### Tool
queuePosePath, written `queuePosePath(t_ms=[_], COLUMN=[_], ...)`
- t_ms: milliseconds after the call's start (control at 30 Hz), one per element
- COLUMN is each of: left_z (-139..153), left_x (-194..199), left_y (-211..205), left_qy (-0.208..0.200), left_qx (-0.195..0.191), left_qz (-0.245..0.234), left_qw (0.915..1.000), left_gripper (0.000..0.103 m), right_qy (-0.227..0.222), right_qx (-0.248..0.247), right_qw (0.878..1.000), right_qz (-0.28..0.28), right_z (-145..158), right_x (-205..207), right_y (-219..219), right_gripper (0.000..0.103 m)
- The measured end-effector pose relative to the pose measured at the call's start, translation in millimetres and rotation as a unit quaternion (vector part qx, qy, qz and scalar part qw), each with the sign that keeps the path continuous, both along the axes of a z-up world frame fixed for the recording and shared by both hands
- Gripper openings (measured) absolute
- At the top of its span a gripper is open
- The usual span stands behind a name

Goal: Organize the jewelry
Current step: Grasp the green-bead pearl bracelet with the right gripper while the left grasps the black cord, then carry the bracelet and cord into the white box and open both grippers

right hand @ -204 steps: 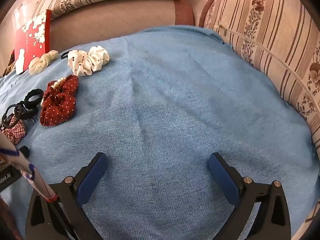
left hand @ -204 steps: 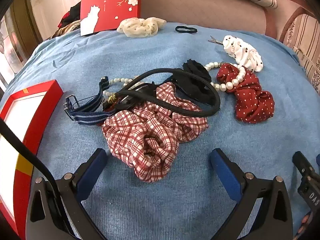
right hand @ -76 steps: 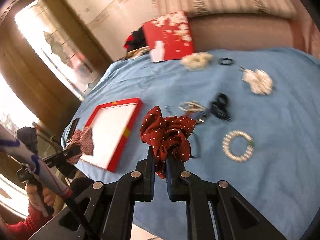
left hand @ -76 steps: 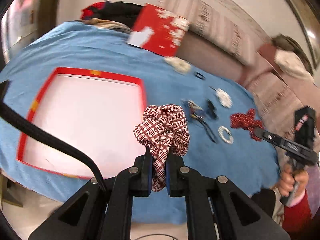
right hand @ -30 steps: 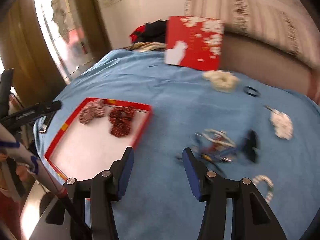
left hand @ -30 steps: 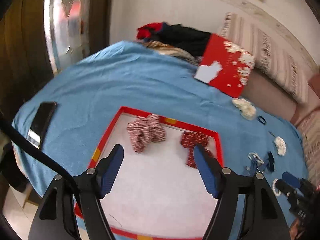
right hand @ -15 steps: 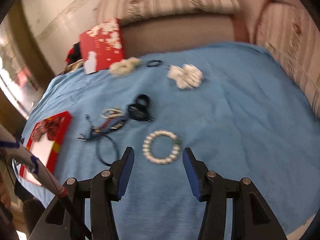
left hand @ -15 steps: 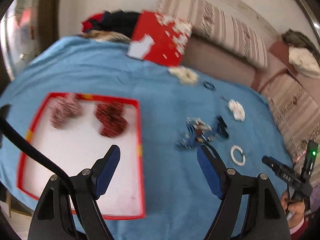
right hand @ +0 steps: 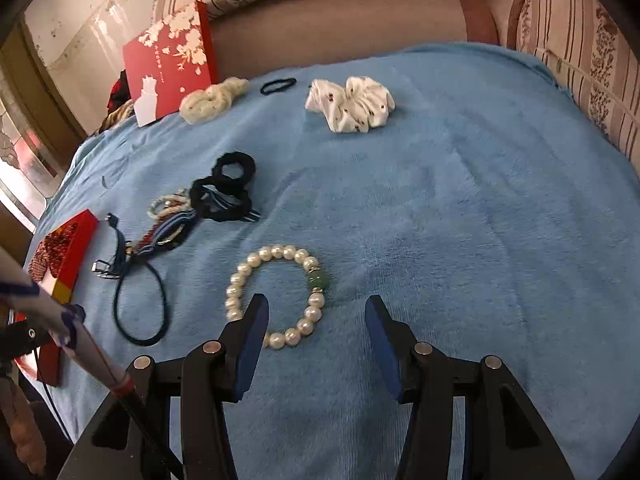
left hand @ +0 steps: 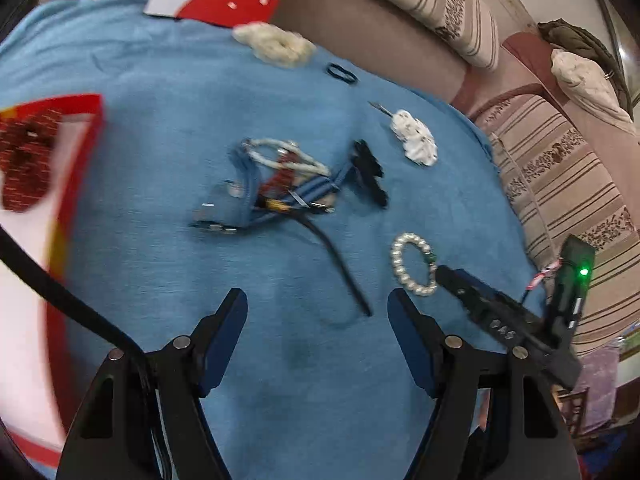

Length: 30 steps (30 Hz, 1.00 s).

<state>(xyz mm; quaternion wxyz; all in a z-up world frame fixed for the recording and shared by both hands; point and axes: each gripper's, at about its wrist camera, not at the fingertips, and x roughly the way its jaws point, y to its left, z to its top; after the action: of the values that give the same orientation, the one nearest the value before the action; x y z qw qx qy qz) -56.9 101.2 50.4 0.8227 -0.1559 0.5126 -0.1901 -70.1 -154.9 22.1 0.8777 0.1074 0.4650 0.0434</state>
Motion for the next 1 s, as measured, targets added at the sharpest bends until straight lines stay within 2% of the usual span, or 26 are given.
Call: queuePosePath(t_ms=[167,233,267,367,433,467,533,600,767,1000], left_z=[-13,-19,-21,-27,-29,-30,-30,-22,19,87], left_x=[14,19,21,24,23,23,21,16,-9,-44], left_y=[-18,-23,-25,-29,-32,-33,-33,-32,-24,-1], left_qy=[0.019,0.028,0.034,0.047,0.049,0.054,0.052,0.041,-0.004,-0.077], left_qx=[-0.018,-0.023,-0.023,-0.023,-0.011,-0.005,0.001,0.011,0.018,0.031], left_qz=[-0.005,-0.002,-0.001,0.000,-0.001,-0.002,0.000,-0.002,-0.028,-0.048], left_qw=[0.9996,0.9993,0.9992,0.9986,0.9987,0.9985,0.9986,0.9991,0.9994,0.9954], left_gripper=[0.072,0.067,0.057,0.040,0.019,0.003,0.003,0.003,0.003,0.003], right_qy=[-0.002,-0.003,-0.004,-0.007,-0.011,-0.012,-0.012,-0.009,-0.014,-0.043], right_qx=[-0.002,-0.004,-0.006,-0.016,-0.025,-0.033,-0.048,-0.048,-0.020,-0.009], right_qw=[1.000,1.000,1.000,1.000,1.000,0.999,0.999,0.999,1.000,0.999], right_qz=[0.002,0.003,0.004,0.007,0.008,0.007,0.007,0.012,0.009,0.024], right_z=[-6,-6,-6,-8,-9,-9,-9,-8,4,35], right_x=[7,10,12,17,19,19,21,22,14,-6], right_y=[-3,-2,-1,3,7,10,13,14,10,16], right_gripper=[0.054,0.054,0.054,0.054,0.053,0.050,0.025,0.013,0.013,0.013])
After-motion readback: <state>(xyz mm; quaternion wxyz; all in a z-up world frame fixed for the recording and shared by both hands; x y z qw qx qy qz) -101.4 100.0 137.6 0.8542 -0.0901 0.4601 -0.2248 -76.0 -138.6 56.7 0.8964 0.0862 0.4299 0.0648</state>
